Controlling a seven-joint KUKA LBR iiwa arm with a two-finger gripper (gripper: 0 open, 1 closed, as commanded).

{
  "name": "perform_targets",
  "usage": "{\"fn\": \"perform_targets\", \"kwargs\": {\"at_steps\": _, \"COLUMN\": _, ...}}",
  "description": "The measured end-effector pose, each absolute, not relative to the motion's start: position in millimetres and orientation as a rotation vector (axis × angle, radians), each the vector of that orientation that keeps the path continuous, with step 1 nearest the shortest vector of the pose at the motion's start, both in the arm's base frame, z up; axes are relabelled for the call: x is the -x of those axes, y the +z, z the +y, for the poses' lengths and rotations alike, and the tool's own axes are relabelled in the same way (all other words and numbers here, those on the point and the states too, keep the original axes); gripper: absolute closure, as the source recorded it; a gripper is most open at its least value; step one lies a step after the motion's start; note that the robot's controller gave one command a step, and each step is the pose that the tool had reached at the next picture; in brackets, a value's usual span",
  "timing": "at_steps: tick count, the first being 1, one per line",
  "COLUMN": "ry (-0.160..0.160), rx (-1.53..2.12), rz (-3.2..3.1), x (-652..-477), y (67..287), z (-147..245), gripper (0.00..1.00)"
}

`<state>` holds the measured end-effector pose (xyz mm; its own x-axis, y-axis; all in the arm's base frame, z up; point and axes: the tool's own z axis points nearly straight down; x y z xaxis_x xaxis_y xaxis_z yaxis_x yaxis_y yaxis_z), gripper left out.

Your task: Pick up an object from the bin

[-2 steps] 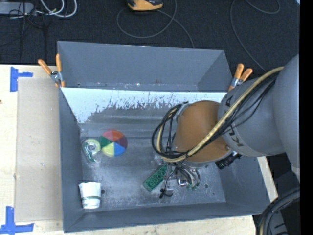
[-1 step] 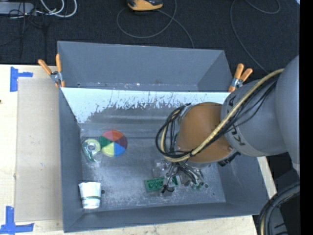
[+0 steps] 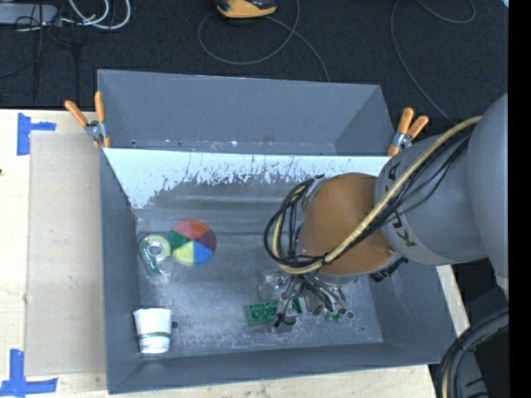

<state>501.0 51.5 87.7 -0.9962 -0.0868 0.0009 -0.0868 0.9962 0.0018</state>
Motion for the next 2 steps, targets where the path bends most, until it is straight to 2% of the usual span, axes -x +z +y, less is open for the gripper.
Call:
{"fn": "perform_targets", "kwargs": {"at_steps": 1, "ry": -0.003, "rx": -0.121, "rz": -3.131, "x": -498.1, "y": 133, "z": 45, "gripper": 1.00}}
{"fn": "perform_targets", "kwargs": {"at_steps": 2, "ry": -0.001, "rx": -0.117, "rz": -3.136, "x": -501.9, "y": 153, "z": 43, "gripper": 1.00}}
